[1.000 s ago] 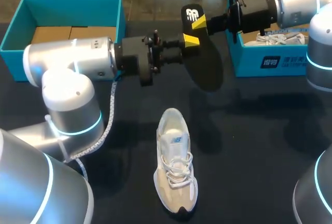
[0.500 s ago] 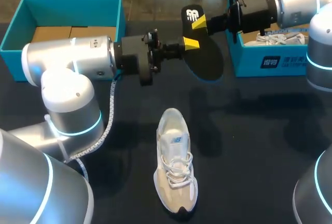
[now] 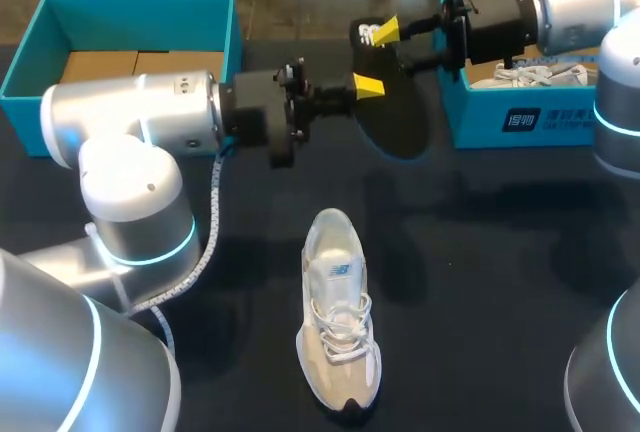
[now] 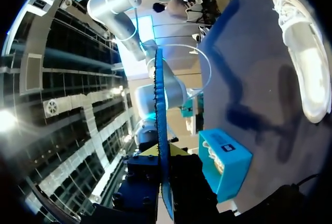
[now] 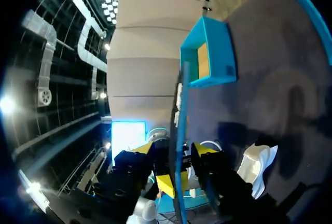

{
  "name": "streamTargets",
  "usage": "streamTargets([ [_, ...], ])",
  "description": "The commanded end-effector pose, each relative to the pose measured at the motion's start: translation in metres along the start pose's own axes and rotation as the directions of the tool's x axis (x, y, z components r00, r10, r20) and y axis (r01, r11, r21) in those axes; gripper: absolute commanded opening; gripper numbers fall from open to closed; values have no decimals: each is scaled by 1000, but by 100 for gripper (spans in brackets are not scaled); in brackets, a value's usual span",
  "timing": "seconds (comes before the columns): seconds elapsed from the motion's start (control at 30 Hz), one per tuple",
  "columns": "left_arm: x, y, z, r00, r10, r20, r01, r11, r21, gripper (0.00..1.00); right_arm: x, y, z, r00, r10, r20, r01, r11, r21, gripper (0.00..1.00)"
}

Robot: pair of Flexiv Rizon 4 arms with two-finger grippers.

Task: Take the shoe out of the shoebox, open the shoe tongue, remove and reinsert the insole, then place the shoe into the shoebox

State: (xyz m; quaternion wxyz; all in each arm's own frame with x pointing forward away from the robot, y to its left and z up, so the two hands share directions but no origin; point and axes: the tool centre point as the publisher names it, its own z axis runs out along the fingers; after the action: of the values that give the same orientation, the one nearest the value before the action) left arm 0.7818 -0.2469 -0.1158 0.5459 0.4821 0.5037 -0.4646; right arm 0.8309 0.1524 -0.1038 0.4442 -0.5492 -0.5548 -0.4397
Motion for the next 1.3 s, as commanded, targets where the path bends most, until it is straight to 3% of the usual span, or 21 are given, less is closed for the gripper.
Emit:
streamTargets([
  [0.03, 2, -2, -18, 998, -57, -24, 58, 998, 24, 0, -3, -10, -14, 1000, -9, -14, 9, 1000, -17, 100],
  [0.43, 4, -7, -44, 903, -410, -125, 421, 904, 72, 0, -12, -17, -35, 999, -32, -36, 32, 999, -3, 100],
  [0.5, 4, -13, -49, 923, -354, -151, 373, 920, 122, 0, -12, -17, -35, 999, -32, -36, 32, 999, -3, 100],
  [0.53, 4, -17, -51, 958, -222, -180, 245, 962, 119, 0, -12, -17, -35, 999, -32, -36, 32, 999, -3, 100],
  [0.9, 4, -17, -51, 958, -222, -180, 245, 962, 119, 0, -12, -17, -35, 999, -32, -36, 32, 999, -3, 100],
  [0.93, 5, -18, -50, 942, -285, -178, 308, 943, 122, 0, -12, -17, -35, 999, -32, -36, 32, 999, -3, 100],
  [1.1, 0, -12, -54, 790, -583, -191, 607, 788, 104, 0, -24, -25, -54, 998, 5, -58, -7, 999, -35, 100],
  [1.13, -2, -9, -55, 726, -662, -183, 683, 726, 81, 0, -26, -27, -59, 998, 8, -64, -10, 999, -38, 100],
  [1.17, -3, -4, -55, 613, -766, -192, 787, 613, 66, 0, -27, -28, -62, 997, 8, -79, -11, 999, -40, 100],
  [1.23, -1, 5, -56, 268, -940, -211, 959, 281, -33, 0, -29, -31, -69, 995, 19, -97, -25, 998, -60, 100],
  [1.3, -1, 5, -56, 268, -940, -211, 959, 281, -33, 0, -29, -31, -69, 995, 19, -97, -25, 998, -60, 100],
])
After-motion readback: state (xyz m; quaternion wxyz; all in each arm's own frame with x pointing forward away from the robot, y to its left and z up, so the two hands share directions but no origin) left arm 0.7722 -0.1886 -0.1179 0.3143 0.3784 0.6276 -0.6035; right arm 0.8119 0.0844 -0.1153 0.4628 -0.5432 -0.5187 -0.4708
